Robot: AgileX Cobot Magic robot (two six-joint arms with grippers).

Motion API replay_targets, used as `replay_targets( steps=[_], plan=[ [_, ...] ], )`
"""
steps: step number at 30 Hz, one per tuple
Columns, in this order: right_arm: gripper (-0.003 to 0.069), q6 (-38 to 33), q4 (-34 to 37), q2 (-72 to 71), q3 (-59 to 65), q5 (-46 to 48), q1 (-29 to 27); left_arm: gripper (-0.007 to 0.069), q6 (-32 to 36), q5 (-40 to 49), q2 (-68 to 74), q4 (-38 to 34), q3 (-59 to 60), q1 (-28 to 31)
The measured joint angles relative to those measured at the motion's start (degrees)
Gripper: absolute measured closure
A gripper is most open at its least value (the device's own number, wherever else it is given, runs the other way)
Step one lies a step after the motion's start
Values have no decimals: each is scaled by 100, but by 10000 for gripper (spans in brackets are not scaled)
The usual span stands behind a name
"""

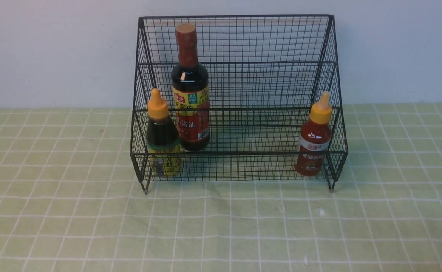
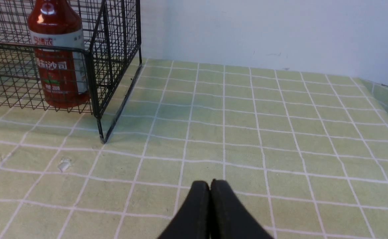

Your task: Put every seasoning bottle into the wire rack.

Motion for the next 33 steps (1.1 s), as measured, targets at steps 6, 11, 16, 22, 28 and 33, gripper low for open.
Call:
replay_targets(
  steps=[6,11,16,22,28,33],
  plan=[
    [673,0,0,0,0,0,0,631,0,5,-12,0,0,0],
    [673,0,0,0,0,0,0,631,0,5,-12,13,170,0],
    [673,0,0,0,0,0,0,631,0,-85,-245,311,909,72],
    [673,0,0,0,0,0,0,631,0,-704,-892,405,2341,456],
    [673,0,0,0,0,0,0,631,0,-1195,-1454,424,3671,925],
    [673,0,5,0,0,0,0,631,-47,-1276,-1477,343,4280,998]
  ],
)
